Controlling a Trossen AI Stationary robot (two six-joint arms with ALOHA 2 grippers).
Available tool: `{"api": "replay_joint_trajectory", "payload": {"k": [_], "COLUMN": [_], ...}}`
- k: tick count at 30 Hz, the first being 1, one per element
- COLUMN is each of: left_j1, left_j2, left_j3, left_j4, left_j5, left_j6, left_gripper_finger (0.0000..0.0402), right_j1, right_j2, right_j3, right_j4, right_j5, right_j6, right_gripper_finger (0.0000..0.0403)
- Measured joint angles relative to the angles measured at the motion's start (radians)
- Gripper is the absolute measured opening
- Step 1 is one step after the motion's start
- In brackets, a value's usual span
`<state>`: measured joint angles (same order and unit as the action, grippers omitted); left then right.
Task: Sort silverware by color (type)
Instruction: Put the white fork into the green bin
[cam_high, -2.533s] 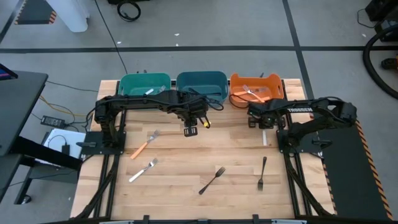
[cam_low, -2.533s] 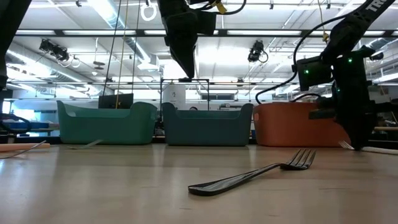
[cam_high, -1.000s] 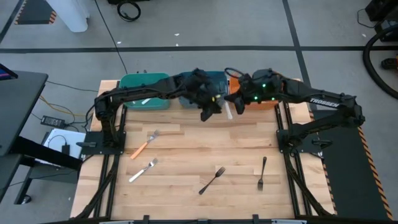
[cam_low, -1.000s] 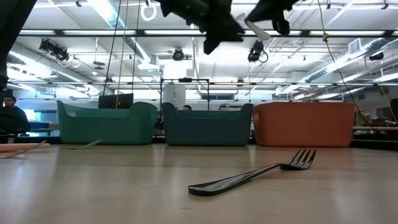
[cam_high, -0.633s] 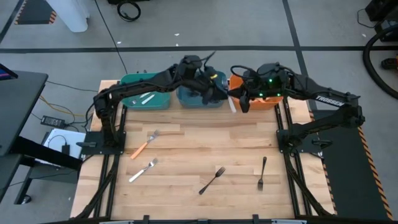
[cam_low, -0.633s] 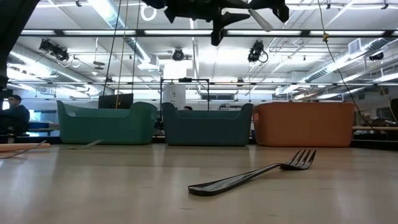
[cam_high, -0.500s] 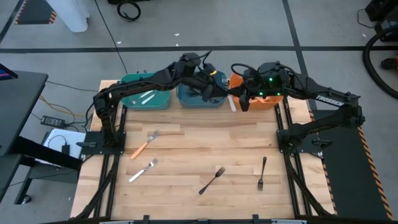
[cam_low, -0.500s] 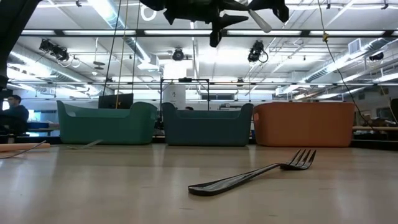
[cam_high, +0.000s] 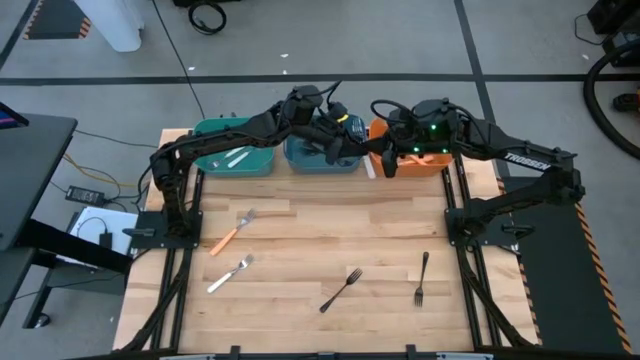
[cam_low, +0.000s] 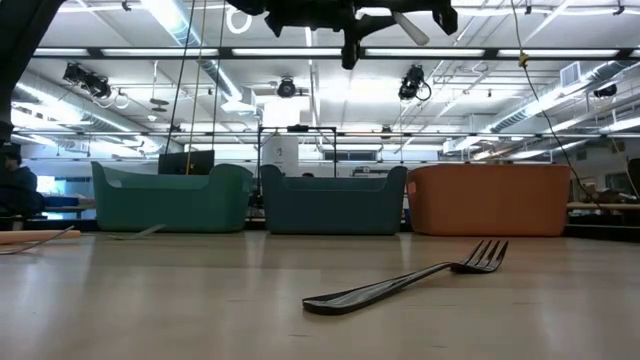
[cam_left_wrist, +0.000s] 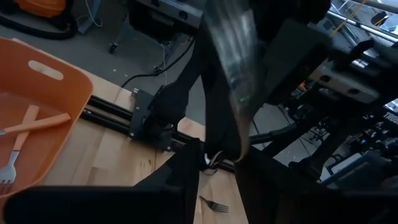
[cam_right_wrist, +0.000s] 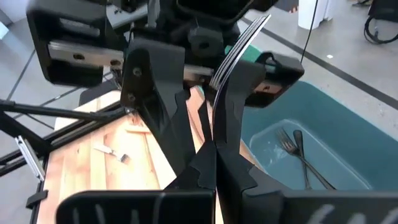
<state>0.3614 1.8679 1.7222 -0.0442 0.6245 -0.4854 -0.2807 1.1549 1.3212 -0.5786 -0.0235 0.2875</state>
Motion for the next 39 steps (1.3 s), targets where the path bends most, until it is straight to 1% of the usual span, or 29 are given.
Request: {"api": "replay_joint_trajectory", "payload": {"k": [4,9,14,19,22,26,28,30,32,36,39], "left_j1": [0.0,0.0,0.002,0.008,0.019,0.053,0.074,0.098,0.124,0.188,0.246], "left_j2": [0.0,0.0,0.0,0.0,0.0,0.0,0.0,0.0,0.0,-0.018,-0.046], "left_j3": [0.0,0.0,0.0,0.0,0.0,0.0,0.0,0.0,0.0,0.0,0.0], "left_j4": [-0.006,-0.006,-0.006,-0.001,-0.001,-0.038,-0.075,-0.122,-0.187,-0.4,-0.626], "left_j5": [-0.001,-0.007,-0.004,0.002,0.003,0.013,0.024,0.043,0.058,0.058,0.057], "left_j6": [0.024,0.033,0.035,0.036,0.036,0.035,0.036,0.042,0.079,0.2,0.334], "left_gripper_finger": [0.0088,0.0046,0.0045,0.0045,0.0045,0.0045,0.0045,0.0045,0.0045,0.0045,0.0045], "right_j1": [-0.011,-0.025,-0.028,-0.028,-0.028,-0.034,-0.044,-0.058,-0.075,-0.114,-0.143], "right_j2": [0.0,0.0,0.0,0.0,0.0,-0.001,-0.002,-0.008,-0.012,-0.014,-0.014], "right_j3": [0.0,0.0,0.0,0.0,0.0,0.0,0.0,0.0,0.0,0.0,0.0], "right_j4": [0.017,0.016,0.016,0.035,0.043,0.048,0.048,0.047,0.048,0.047,0.044], "right_j5": [0.0,-0.002,-0.002,0.003,0.045,0.155,0.204,0.225,0.238,0.24,0.239], "right_j6": [0.008,0.009,0.003,-0.02,-0.054,-0.095,-0.118,-0.141,-0.162,-0.215,-0.244], "right_gripper_finger": [0.0004,0.0004,0.0006,0.0026,0.0046,0.0076,0.0088,0.0096,0.0098,0.0098,0.0099]}}
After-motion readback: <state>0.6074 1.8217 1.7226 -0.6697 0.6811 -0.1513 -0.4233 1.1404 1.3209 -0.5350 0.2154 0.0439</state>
